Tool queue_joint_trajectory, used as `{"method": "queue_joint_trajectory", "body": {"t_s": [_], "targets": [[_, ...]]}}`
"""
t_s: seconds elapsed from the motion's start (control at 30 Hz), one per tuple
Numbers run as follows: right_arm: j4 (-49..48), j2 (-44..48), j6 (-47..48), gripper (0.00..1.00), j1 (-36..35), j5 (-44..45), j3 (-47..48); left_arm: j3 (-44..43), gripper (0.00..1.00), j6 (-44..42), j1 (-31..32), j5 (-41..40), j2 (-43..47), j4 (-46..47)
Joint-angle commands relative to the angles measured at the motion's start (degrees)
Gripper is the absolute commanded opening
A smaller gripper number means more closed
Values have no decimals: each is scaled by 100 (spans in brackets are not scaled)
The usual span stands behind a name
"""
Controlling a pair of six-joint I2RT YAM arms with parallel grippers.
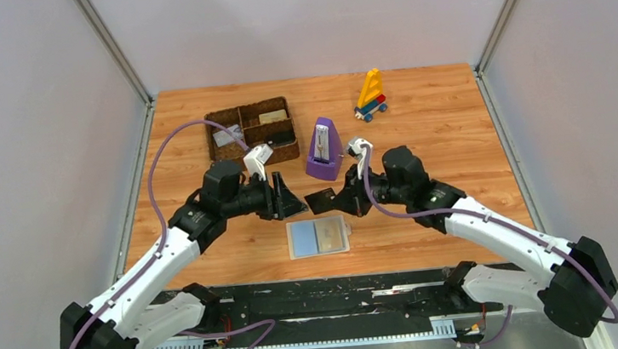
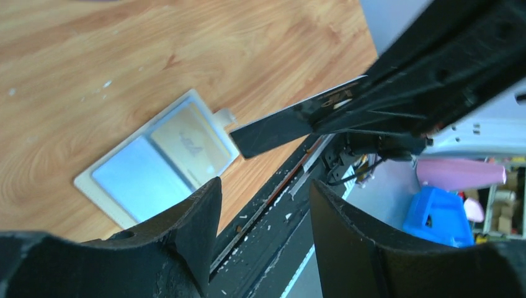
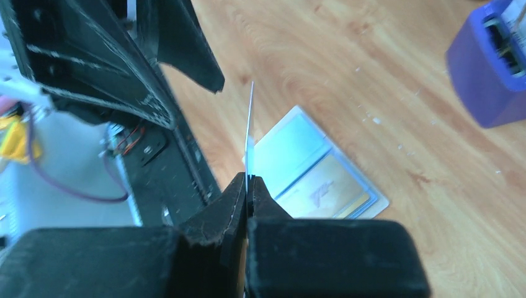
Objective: Take the credit cards out of the card holder
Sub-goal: Place the credit card in the storage box.
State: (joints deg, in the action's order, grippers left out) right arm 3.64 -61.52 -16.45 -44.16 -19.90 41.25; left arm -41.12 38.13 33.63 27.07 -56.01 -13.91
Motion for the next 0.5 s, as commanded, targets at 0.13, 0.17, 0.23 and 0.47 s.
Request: {"method": "queue_joint_trajectory", "body": {"t_s": [0.13,0.17,0.23,0.47], "targets": [[1360,-193,420,0,659,-3534,857,-1031,63,-1449,0,1535,-341,-605],[1377,-227,445,0,662,-3677,876,-1115,63,-1484,-3,1614,-405,-664],[1381,-347,452,1,661,-4023,919,-1181,63,-1520,-4,1755,-500,-643],[1378,-711,397,2,659,-4397,1160,-1152,60,-1378,10,2652,-905,-231]]}}
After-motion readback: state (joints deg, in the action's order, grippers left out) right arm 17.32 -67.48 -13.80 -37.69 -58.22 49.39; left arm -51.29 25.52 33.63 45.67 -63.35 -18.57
